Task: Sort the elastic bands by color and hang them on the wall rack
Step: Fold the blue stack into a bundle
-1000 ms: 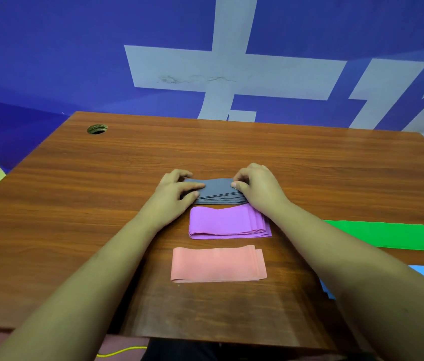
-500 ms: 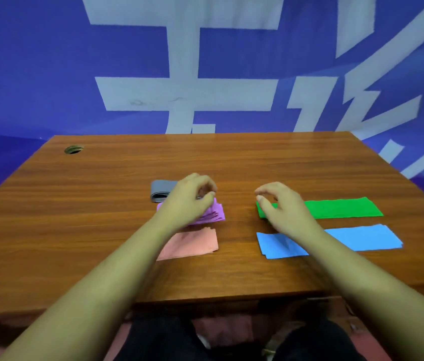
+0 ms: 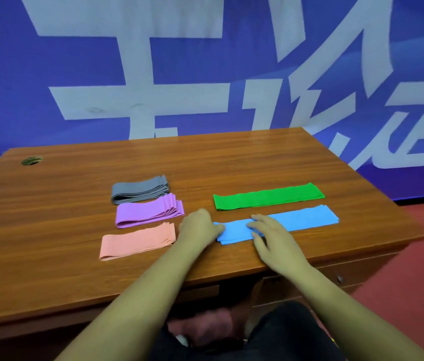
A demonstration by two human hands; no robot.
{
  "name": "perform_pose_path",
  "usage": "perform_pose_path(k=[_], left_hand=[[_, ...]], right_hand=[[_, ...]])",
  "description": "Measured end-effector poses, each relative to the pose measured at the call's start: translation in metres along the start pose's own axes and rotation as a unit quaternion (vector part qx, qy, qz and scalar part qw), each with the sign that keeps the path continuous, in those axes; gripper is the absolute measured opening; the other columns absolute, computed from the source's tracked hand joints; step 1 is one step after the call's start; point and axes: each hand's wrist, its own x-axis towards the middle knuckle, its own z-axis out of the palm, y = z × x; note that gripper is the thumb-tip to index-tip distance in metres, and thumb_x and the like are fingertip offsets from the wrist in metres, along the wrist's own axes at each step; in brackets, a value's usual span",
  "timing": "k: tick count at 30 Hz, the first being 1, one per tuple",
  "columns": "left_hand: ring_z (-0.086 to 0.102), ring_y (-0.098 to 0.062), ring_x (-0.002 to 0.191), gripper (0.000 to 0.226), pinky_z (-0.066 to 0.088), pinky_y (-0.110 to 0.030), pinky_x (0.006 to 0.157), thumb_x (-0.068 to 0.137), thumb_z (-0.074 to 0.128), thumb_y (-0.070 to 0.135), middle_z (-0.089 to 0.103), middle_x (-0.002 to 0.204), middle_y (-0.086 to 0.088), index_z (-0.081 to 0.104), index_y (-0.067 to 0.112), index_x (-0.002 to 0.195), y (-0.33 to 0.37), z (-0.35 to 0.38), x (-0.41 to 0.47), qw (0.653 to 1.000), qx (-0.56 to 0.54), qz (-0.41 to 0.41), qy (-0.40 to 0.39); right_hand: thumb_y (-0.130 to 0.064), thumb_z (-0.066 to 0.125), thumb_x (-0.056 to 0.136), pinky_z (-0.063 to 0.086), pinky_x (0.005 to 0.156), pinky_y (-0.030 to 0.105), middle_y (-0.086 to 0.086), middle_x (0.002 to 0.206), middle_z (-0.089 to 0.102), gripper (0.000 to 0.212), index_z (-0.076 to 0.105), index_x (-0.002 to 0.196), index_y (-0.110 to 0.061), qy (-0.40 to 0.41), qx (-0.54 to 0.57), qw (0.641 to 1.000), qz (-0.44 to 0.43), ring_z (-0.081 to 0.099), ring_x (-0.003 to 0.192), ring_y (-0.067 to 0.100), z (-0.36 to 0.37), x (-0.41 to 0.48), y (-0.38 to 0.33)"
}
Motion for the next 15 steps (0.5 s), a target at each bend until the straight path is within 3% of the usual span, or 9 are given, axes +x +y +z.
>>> perform_pose_path(k=[6,11,15], left_hand=[[0.051,-0.033,0.12,0.045,0.042,-0.036,0.092,0.082,0.065,0.045,0.059,0.128,-0.013,0.059,0.013,0.115,0.017,0.006,0.002,0.996,0.062,-0.062,-0.035],[0.06,-0.033,0.102,0.019,0.039,-0.033,0.071,0.084,0.059,0.022,0.066,0.108,-0.013,0.06,0.011,0.098,0.021,0.017,-0.008,1.0,0.002,-0.016,0.023],[0.061,-0.033,0.1,0.024,0.039,-0.031,0.068,0.082,0.059,0.013,0.064,0.105,-0.013,0.052,0.008,0.104,0.027,0.017,-0.018,0.994,-0.105,-0.006,0.035]], right_hand=[[-0.031,0.043,0.1,0.023,0.113,0.023,-0.01,0.148,0.044,0.036,0.057,0.133,-0.026,0.014,-0.005,1.0,-0.002,0.036,0.137,0.009,0.002,-0.001,0.001],[-0.029,0.044,0.1,0.023,0.11,0.02,-0.009,0.147,0.044,0.034,0.058,0.131,-0.025,0.024,0.0,1.0,-0.007,0.036,0.136,0.008,0.003,-0.002,0.002],[-0.028,0.049,0.097,0.035,0.105,0.021,-0.007,0.134,0.041,0.033,0.062,0.127,-0.022,0.046,0.011,0.999,0.004,0.039,0.128,0.008,0.003,-0.005,0.002]])
